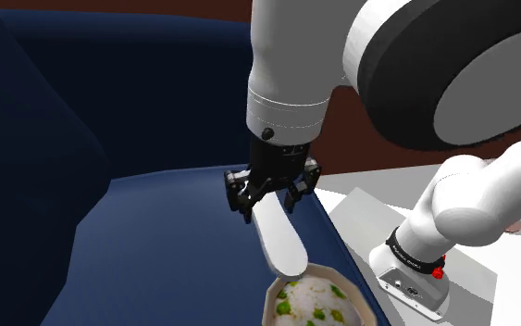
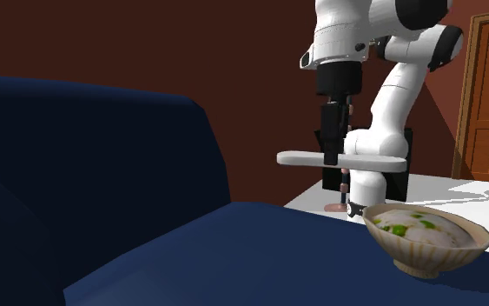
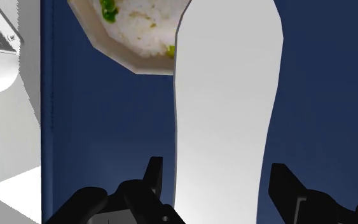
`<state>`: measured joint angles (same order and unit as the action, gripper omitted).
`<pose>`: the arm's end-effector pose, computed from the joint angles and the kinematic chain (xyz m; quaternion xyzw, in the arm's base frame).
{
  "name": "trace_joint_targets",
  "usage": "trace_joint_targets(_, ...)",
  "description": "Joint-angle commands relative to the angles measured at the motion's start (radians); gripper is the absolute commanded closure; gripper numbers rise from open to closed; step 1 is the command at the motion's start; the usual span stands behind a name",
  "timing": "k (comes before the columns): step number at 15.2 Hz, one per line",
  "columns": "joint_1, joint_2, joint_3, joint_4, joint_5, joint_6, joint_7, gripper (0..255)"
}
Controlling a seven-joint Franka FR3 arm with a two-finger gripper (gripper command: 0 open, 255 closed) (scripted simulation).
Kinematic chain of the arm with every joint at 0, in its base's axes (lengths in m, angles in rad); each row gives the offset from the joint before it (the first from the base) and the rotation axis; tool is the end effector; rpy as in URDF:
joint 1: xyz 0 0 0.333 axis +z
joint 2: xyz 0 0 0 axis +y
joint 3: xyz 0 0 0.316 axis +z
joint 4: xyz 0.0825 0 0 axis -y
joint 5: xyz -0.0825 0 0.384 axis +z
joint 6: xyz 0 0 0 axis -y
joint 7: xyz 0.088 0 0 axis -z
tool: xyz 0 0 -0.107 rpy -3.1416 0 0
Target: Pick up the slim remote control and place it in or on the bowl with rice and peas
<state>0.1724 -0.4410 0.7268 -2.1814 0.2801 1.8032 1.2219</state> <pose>0.2385 0.3886 0.5132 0.9750 -0.2215 -0.0003 0.0163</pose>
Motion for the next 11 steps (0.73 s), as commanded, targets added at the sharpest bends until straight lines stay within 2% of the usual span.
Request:
trace_joint_targets(1, 0.035, -0.059, 0.001, -0.035, 0.038, -0.016, 0.017, 255)
trace_joint_targets(10, 0.194, -0.254, 0.055, -0.098, 0.183, -0.107, 0.167, 255)
trace_joint_targets(11, 0.195, -0.254, 0.06, -0.11, 0.186, -0.094, 0.166, 255)
